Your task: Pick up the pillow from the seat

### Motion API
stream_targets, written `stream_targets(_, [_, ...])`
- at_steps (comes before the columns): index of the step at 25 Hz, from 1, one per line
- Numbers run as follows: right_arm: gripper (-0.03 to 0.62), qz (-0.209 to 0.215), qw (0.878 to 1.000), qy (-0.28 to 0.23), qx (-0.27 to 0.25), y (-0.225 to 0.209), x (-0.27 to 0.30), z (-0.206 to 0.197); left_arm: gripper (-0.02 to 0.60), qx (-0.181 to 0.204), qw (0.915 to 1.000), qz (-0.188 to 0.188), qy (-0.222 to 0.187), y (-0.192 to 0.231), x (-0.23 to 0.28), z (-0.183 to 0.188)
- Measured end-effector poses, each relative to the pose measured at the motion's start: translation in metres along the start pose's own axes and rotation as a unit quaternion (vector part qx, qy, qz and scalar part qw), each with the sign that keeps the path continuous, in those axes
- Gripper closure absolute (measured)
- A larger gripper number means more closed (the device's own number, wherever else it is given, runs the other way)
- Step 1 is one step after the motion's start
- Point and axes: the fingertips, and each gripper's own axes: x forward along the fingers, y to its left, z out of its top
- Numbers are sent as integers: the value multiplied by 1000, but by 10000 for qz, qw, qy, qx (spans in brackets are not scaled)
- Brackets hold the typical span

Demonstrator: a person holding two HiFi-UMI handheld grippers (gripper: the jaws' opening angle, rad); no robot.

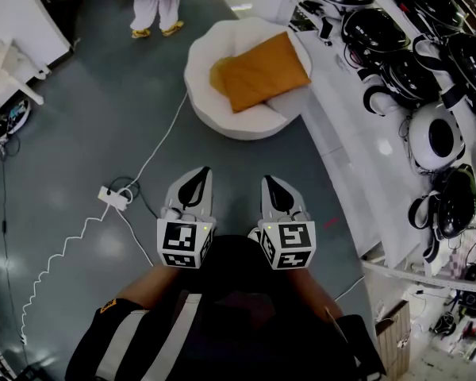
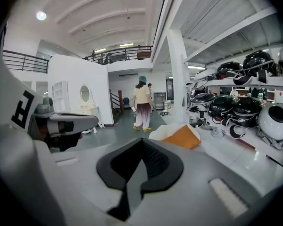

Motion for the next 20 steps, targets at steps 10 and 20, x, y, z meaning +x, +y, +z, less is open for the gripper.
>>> stream_targets(10, [592,-52,10000,-59,54,41,15,6,577,-31,10000,52,-39,42,-24,-4])
stream_targets(20, [592,0,10000,13,46,69,31,10,577,-144,9997,196,-33,77,-39,-9])
